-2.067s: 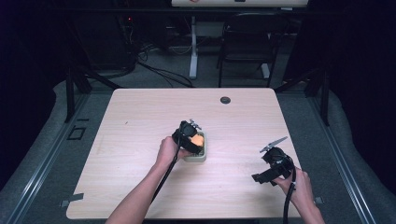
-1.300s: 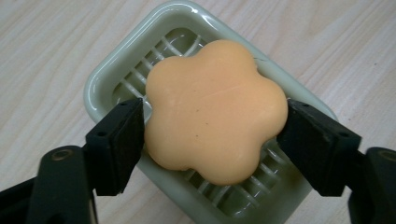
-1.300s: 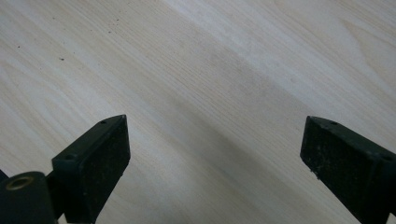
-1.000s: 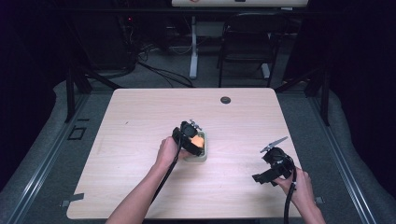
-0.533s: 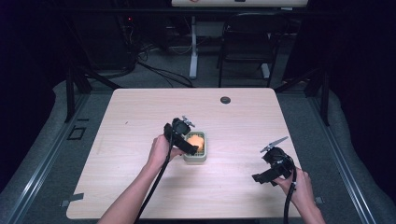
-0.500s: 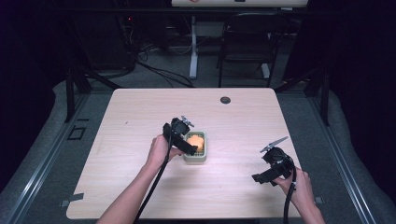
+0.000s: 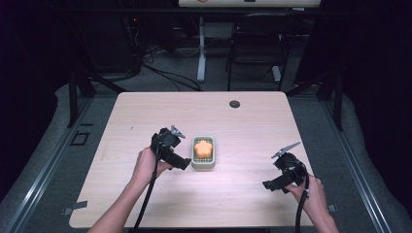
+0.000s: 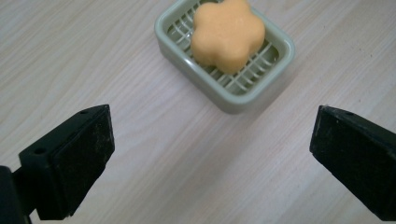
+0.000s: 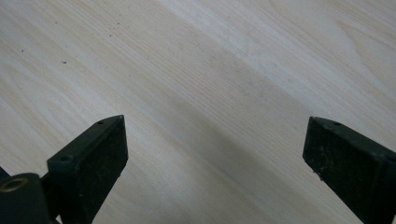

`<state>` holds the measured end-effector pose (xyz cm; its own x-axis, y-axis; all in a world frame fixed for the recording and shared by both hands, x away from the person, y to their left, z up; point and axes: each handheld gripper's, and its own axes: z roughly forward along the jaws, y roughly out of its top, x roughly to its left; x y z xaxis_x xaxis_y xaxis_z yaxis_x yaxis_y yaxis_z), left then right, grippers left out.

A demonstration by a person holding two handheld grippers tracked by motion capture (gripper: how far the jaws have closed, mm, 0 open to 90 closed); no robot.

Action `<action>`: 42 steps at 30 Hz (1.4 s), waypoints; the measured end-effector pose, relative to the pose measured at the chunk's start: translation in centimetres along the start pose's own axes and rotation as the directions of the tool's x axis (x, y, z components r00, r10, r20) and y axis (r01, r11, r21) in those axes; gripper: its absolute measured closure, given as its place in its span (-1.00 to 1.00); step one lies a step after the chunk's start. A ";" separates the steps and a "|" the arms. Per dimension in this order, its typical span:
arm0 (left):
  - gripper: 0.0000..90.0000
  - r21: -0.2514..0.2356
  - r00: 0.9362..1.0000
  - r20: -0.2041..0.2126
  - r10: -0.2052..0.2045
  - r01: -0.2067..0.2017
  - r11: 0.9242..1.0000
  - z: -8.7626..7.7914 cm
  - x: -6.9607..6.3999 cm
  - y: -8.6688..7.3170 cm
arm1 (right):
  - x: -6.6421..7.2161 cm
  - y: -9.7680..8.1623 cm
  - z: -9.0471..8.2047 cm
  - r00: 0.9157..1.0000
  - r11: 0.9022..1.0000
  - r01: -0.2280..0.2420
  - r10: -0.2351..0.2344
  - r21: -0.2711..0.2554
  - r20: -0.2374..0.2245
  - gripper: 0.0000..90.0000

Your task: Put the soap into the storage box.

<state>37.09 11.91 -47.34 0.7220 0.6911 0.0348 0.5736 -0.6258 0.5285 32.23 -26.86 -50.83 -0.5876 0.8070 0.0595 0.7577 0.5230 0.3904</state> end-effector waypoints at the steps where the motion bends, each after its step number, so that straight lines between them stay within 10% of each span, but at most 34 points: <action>1: -1.00 -0.003 1.000 -0.001 -0.004 0.004 1.000 -0.3 0.0 -0.4 | 0.1 0.0 0.0 1.000 1.000 -0.007 0.007 -0.008 -0.013 -0.86; 27: -1.00 0.069 0.996 -0.013 -0.093 0.093 0.993 -4.3 -0.4 -10.5 | 0.0 -0.3 0.3 1.000 1.000 -0.010 0.010 0.014 -0.019 -0.87; 42: -1.00 0.103 0.988 0.018 -0.156 0.153 0.983 -3.1 1.2 -13.9 | -0.3 -0.4 0.8 1.000 0.999 -0.008 0.009 0.035 -0.021 -0.89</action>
<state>28.78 22.58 -52.03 0.6306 0.7735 -0.0634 0.7142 -0.5464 0.4374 32.31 -27.06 -51.77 -0.5866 0.8057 0.0823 0.7720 0.5256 0.3574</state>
